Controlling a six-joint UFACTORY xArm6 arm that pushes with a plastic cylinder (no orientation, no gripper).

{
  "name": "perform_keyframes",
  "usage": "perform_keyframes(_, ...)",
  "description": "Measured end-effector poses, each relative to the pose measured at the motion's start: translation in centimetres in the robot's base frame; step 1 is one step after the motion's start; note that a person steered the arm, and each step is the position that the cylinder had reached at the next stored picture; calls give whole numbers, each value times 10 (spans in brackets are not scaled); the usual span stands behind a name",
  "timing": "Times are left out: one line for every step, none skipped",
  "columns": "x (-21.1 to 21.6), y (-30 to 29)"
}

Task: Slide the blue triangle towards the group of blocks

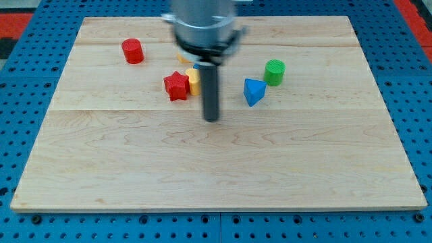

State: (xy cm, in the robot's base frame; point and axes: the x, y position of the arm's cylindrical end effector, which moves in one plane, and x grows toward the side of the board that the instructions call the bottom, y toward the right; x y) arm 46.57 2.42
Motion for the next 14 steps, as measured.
perform_keyframes(4,84)
perform_keyframes(-16,105)
perform_keyframes(-53,95)
perform_keyframes(-70,87)
perform_keyframes(-67,71)
perform_keyframes(-58,51)
perform_keyframes(-58,29)
perform_keyframes(-55,8)
perform_keyframes(-35,7)
perform_keyframes(-27,6)
perform_keyframes(-27,18)
perform_keyframes(-40,28)
perform_keyframes(-52,27)
perform_keyframes(-54,11)
